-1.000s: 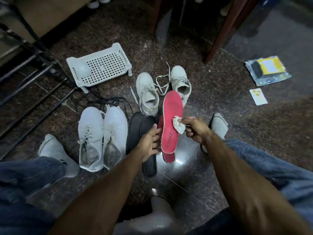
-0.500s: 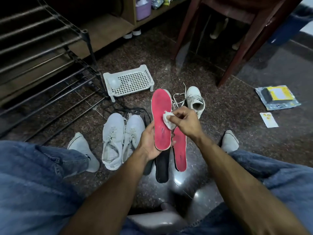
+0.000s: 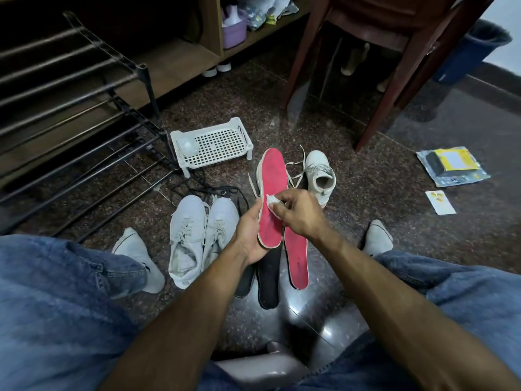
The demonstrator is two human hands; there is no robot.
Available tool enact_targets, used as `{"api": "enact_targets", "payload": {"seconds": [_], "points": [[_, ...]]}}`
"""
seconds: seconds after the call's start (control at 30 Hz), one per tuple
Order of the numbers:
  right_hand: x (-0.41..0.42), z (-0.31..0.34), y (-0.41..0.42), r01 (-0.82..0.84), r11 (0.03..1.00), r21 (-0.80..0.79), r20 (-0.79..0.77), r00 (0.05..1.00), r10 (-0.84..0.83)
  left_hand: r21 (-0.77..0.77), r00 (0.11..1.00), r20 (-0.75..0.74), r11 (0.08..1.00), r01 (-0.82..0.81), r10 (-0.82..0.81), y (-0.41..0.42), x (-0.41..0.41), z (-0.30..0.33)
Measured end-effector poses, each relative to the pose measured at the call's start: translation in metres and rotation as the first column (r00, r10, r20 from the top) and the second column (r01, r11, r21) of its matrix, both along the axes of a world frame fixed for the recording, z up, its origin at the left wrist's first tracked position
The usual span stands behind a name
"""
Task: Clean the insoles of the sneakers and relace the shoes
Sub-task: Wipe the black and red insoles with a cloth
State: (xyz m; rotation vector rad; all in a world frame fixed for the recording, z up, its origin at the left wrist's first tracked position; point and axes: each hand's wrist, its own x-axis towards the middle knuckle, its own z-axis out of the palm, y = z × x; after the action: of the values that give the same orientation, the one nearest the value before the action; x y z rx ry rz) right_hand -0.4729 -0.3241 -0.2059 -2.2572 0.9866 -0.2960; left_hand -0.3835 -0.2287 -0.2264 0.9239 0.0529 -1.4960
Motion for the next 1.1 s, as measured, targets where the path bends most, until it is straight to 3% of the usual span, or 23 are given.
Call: {"api": "enact_targets", "payload": {"seconds": [0.13, 0.2, 0.27, 0.37, 0.47, 0.5, 0.57, 0.63, 0.7, 0.77, 0.87, 0.93, 0.97, 1.03, 1.1], "points": [[-0.007, 0.012, 0.012, -0.302, 0.952, -0.059, -0.062, 0.953, 0.298, 0.007, 0.997, -0.05, 0.998, -0.063, 0.063, -0.001, 0.005, -0.002], [-0.009, 0.02, 0.02, -0.499, 0.861, -0.102, -0.202, 0.858, 0.473, 0.024, 0.993, -0.071, 0.995, -0.092, 0.094, 0.001, 0.007, -0.006], [-0.006, 0.026, 0.018, -0.573, 0.8, -0.18, -0.331, 0.801, 0.499, 0.05, 0.992, -0.086, 0.994, -0.094, 0.098, 0.003, 0.004, -0.008], [0.005, 0.027, 0.005, -0.457, 0.822, -0.34, -0.394, 0.863, 0.316, 0.038, 0.994, -0.081, 0.997, -0.069, 0.072, 0.003, -0.002, -0.005], [0.013, 0.024, -0.01, -0.235, 0.912, -0.337, -0.347, 0.931, 0.111, 0.043, 0.999, -0.021, 0.999, -0.028, 0.029, 0.001, -0.005, 0.001], [0.012, 0.024, -0.008, -0.215, 0.928, -0.304, -0.328, 0.938, 0.11, 0.041, 0.999, -0.021, 0.999, -0.031, 0.031, 0.001, -0.004, 0.002], [0.006, 0.024, 0.002, -0.329, 0.919, -0.215, -0.297, 0.919, 0.259, 0.033, 0.996, -0.06, 0.998, -0.058, 0.06, 0.002, 0.0, -0.001], [-0.006, 0.025, 0.016, -0.519, 0.844, -0.135, -0.311, 0.831, 0.461, 0.036, 0.992, -0.098, 0.996, -0.08, 0.084, 0.003, 0.003, -0.005], [-0.013, 0.026, 0.021, -0.619, 0.775, -0.129, -0.353, 0.758, 0.548, 0.064, 0.992, -0.081, 0.993, -0.095, 0.1, 0.003, 0.0, -0.009], [-0.01, 0.027, 0.016, -0.589, 0.777, -0.22, -0.397, 0.782, 0.48, 0.065, 0.993, -0.076, 0.994, -0.09, 0.095, 0.002, -0.007, -0.007], [0.0, 0.025, -0.002, -0.374, 0.883, -0.285, -0.412, 0.879, 0.24, 0.05, 0.998, -0.038, 0.998, -0.043, 0.045, 0.003, -0.015, -0.004], [0.005, 0.024, -0.013, -0.162, 0.973, -0.167, -0.338, 0.936, 0.098, 0.043, 1.0, -0.009, 0.999, -0.021, 0.022, 0.006, -0.014, -0.003], [0.007, 0.025, -0.018, -0.041, 0.999, -0.001, -0.22, 0.975, 0.04, 0.043, 1.0, -0.013, 0.999, -0.025, 0.025, 0.008, -0.012, -0.004], [0.006, 0.032, -0.021, 0.075, 0.896, 0.438, 0.046, 0.993, -0.106, 0.037, 0.999, -0.021, 0.999, -0.033, 0.034, 0.01, -0.009, -0.007], [0.001, 0.037, -0.02, 0.007, 0.773, 0.635, 0.151, 0.979, -0.134, 0.038, 0.999, -0.021, 0.999, -0.037, 0.037, 0.009, -0.008, -0.003]]}}
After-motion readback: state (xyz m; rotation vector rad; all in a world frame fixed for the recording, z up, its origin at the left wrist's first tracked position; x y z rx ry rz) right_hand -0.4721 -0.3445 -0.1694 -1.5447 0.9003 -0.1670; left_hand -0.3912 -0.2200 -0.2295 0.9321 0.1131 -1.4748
